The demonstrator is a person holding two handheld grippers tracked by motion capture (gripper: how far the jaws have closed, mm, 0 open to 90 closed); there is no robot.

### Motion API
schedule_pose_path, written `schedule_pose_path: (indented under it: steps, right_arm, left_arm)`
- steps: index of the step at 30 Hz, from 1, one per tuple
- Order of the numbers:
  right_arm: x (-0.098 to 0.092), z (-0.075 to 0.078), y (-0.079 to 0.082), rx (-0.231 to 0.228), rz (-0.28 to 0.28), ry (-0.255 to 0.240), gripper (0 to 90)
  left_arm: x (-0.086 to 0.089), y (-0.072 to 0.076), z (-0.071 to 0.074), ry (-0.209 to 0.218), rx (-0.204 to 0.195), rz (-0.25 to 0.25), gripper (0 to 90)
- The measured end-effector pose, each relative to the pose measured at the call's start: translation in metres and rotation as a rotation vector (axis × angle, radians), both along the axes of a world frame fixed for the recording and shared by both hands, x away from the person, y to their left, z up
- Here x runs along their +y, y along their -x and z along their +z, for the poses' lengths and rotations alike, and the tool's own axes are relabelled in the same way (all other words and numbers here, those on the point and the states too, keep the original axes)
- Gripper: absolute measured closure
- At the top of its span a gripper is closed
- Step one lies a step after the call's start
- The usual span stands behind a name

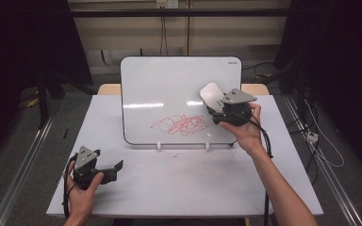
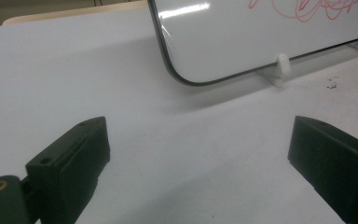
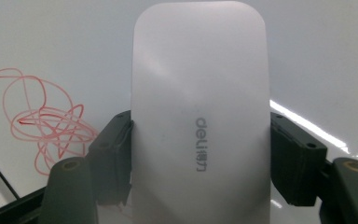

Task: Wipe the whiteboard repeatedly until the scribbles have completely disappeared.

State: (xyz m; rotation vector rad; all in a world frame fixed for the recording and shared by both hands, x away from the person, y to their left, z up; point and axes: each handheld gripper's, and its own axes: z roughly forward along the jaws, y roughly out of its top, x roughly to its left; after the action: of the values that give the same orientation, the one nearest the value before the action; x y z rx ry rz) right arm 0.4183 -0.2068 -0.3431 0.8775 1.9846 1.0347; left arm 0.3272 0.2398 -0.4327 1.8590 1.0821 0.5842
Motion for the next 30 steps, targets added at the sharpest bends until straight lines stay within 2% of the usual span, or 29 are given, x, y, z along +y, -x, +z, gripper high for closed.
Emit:
schedule_pose_path:
  steps: [10, 12, 14, 16, 21, 25, 30]
  right_arm:
    - [0.003, -0.010, 0.006, 0.000, -0.006, 0.013, 31.5]
    - [0.004, -0.015, 0.006, 0.009, -0.010, 0.034, 31.5]
    - [0.004, -0.017, 0.005, 0.015, -0.009, 0.025, 31.5]
    - [0.004, -0.018, 0.005, 0.018, -0.011, 0.028, 31.5]
    - [0.004, -0.021, 0.003, 0.027, -0.014, 0.037, 31.5]
    - [0.005, -0.024, 0.001, 0.021, -0.028, 0.048, 31.5]
    - [0.009, -0.028, -0.001, 0.025, -0.032, 0.067, 31.5]
  left_arm:
    - [-0.001, -0.002, 0.000, 0.006, 0.005, -0.002, 5.3]
    - [-0.001, -0.002, -0.001, 0.013, 0.014, -0.004, 5.3]
    - [-0.002, -0.002, 0.001, 0.010, 0.010, -0.001, 5.3]
    - [-0.003, -0.002, 0.002, 0.026, 0.002, 0.004, 5.3]
    - [-0.006, -0.003, 0.001, 0.014, 0.020, -0.008, 5.3]
    - [-0.005, -0.003, 0.002, 0.018, 0.013, -0.003, 5.3]
    - [-0.004, -0.003, 0.000, 0.017, 0.025, -0.003, 5.3]
